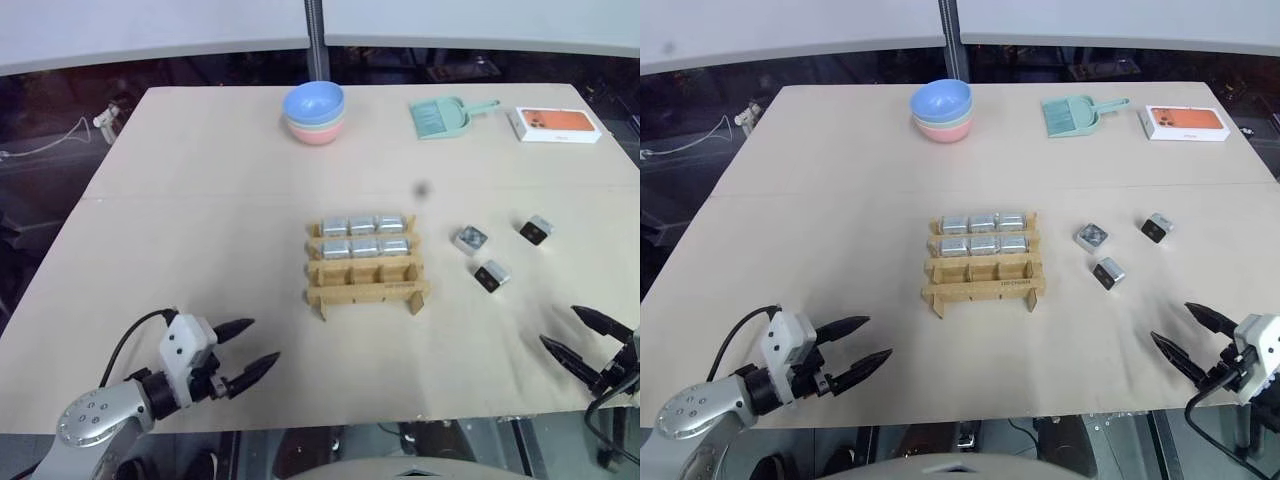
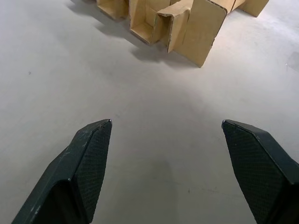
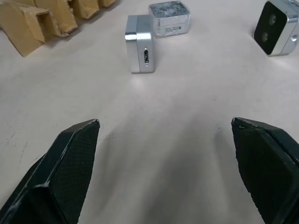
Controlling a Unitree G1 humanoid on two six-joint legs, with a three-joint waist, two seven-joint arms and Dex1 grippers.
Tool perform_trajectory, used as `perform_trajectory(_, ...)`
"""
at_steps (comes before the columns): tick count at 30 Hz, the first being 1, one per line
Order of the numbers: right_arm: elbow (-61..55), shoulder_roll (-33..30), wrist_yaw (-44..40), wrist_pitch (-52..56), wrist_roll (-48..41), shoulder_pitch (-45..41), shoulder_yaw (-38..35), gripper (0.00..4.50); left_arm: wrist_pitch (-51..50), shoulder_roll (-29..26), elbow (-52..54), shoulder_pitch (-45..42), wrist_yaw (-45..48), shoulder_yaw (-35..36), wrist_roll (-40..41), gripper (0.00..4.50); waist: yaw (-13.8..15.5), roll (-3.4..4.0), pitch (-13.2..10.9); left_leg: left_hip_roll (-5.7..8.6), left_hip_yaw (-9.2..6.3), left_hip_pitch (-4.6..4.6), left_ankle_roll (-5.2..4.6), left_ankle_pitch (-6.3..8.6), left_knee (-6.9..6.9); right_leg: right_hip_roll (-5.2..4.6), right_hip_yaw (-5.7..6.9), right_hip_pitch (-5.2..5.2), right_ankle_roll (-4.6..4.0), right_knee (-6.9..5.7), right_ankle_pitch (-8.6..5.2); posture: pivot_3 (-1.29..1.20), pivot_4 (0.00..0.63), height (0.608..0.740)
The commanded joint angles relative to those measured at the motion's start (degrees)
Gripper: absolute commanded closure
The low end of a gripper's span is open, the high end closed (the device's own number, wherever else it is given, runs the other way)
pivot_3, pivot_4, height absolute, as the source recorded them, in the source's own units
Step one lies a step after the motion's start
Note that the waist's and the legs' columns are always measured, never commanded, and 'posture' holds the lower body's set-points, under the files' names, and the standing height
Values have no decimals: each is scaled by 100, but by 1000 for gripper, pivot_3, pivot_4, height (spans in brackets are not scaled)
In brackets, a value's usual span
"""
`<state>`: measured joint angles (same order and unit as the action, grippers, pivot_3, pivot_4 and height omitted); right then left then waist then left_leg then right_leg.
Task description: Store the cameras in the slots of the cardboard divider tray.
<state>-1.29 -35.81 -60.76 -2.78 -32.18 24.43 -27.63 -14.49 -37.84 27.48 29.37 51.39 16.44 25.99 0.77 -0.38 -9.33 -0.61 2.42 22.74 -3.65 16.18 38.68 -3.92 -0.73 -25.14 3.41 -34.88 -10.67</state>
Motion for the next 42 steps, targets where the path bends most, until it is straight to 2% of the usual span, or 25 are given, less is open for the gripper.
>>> perform_trajectory(1, -172, 7, 34, -22, -36, 3, -109, 0, 65, -63, -15, -34, 69, 69, 13, 610, -1, 0, 0, 0, 1, 0, 0, 0, 0, 0, -1, 0, 0, 0, 0, 0, 150, 740)
perform_trajectory(14, -201, 74, 166, 73, -12, -21, -52, 0, 246, -74, -220, -283, 185, -25, -80, 610, -2, -1, 3, 0, 9, -4, -1, 0, 8, 3, -8, 1, 0, -7, 1, 0, 150, 740)
perform_trajectory(17, -235, 113, 311, 220, -67, -122, -36, 0, 344, -214, -231, -395, 428, 95, 35, 610, -2, -5, 5, 0, 11, -5, 0, 0, 8, 4, -10, 1, 0, -8, 1, 0, 150, 740)
perform_trajectory(25, -363, 238, 639, 601, -135, -478, 60, 0, -84, -1197, -330, -1087, 1776, 743, 1185, 610, -4, -5, 5, -3, 10, -7, 0, 0, 42, 7, -12, 0, 0, -46, 1, 0, 150, 740)
perform_trajectory(28, -453, 317, 753, 780, -125, -559, 169, 0, -5, -1521, -390, -1174, 2408, 895, 1365, 610, -19, -5, 5, -4, 16, -11, 0, 0, 47, 7, -18, -1, 0, -58, 0, 0, 150, 740)
perform_trajectory(36, -669, 459, 1038, 804, 49, -595, 323, 0, -385, -2323, -511, -1891, 3035, 1252, 1739, 610, -4, -6, 4, -4, 21, -15, 0, -1, 56, 11, -23, -2, 0, -70, 0, 0, 150, 740)
perform_trajectory(42, -849, 487, 1257, 769, 186, -715, 420, 0, -742, -2524, -735, -2471, 3134, 1386, 2022, 610, -35, -3, 2, -3, 25, -15, 0, -1, 55, 13, -27, -2, 0, -72, 0, 0, 150, 740)
